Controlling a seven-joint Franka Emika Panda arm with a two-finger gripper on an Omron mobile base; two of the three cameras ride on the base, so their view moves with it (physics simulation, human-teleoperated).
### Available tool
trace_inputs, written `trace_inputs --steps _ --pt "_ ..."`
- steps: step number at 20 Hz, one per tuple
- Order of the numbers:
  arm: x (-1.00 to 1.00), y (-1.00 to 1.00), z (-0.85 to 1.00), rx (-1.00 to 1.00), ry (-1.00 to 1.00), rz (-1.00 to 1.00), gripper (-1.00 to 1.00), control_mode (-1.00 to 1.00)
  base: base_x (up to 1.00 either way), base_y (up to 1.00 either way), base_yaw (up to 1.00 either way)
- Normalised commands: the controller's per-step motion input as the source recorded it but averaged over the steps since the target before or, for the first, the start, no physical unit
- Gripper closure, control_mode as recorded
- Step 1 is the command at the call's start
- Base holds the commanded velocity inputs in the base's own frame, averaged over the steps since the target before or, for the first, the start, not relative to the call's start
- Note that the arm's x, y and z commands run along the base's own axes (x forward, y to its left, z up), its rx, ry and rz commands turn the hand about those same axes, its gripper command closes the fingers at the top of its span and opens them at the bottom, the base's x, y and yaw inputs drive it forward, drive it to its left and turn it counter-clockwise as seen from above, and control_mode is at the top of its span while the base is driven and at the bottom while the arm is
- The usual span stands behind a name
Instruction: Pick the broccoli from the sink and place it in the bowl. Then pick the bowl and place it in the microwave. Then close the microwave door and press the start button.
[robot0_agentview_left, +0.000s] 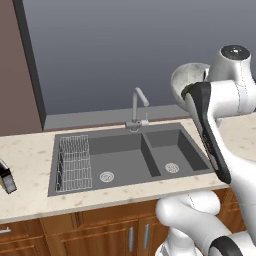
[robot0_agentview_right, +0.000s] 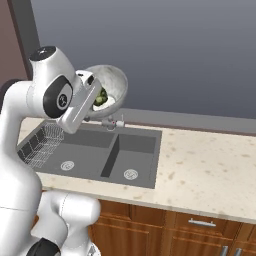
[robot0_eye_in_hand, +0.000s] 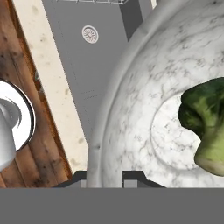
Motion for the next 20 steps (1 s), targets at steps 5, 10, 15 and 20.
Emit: trace_inputs --steps 5,10,15,20 --pt "0.00 0.00 0.00 0.00 0.00 0.00 1.00 1.00 -0.51 0.00 0.00" --pt "0.00 0.00 0.00 0.00 0.00 0.00 1.00 1.00 -0.77 0.00 0.00" --pt "0.00 0.00 0.00 0.00 0.00 0.00 1.00 1.00 -0.47 0.01 0.00" --pt "0.00 0.00 0.00 0.00 0.00 0.00 1.00 1.00 -0.25 0.04 0.07"
